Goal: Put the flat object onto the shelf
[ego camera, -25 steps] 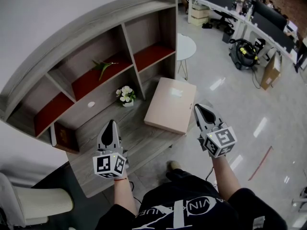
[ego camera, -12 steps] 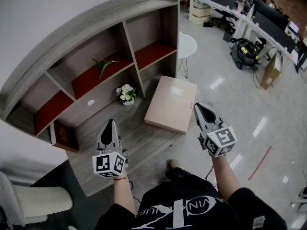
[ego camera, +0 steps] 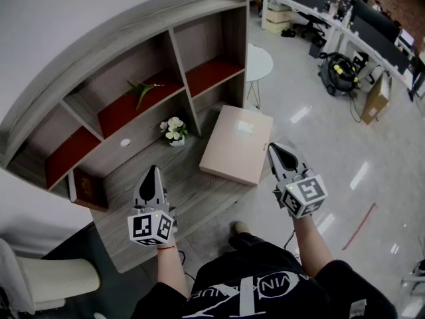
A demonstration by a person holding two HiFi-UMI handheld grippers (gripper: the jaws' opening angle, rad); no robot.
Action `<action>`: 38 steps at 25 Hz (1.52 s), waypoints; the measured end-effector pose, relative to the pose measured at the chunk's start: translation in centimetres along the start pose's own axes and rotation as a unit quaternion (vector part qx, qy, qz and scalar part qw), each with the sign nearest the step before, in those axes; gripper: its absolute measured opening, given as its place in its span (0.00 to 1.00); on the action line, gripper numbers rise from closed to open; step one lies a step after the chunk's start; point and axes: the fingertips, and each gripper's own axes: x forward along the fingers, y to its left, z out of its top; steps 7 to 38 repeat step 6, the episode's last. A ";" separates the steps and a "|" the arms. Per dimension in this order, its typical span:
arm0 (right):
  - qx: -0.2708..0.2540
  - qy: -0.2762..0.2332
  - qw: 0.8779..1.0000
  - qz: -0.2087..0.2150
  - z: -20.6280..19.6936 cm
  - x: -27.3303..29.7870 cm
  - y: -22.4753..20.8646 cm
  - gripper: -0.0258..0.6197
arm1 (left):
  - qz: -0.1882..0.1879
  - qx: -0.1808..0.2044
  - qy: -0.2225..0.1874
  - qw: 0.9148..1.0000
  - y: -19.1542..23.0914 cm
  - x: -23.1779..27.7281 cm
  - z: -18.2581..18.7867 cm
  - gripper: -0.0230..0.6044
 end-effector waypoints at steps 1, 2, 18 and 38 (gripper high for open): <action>0.000 0.000 1.000 0.000 0.0 0.0 0.0 0.05 | -0.001 0.000 0.001 1.000 0.0 0.1 0.0 0.04; -0.001 0.001 1.000 0.000 0.0 0.1 -0.1 0.05 | -0.001 -0.001 0.002 1.000 -0.1 0.1 -0.1 0.04; -0.001 0.001 1.000 0.001 -0.2 0.3 -0.2 0.05 | -0.003 -0.001 0.004 1.000 -0.2 0.5 -0.4 0.04; -0.001 0.001 1.000 0.001 -0.2 0.3 -0.2 0.05 | -0.003 -0.001 0.004 1.000 -0.2 0.5 -0.4 0.04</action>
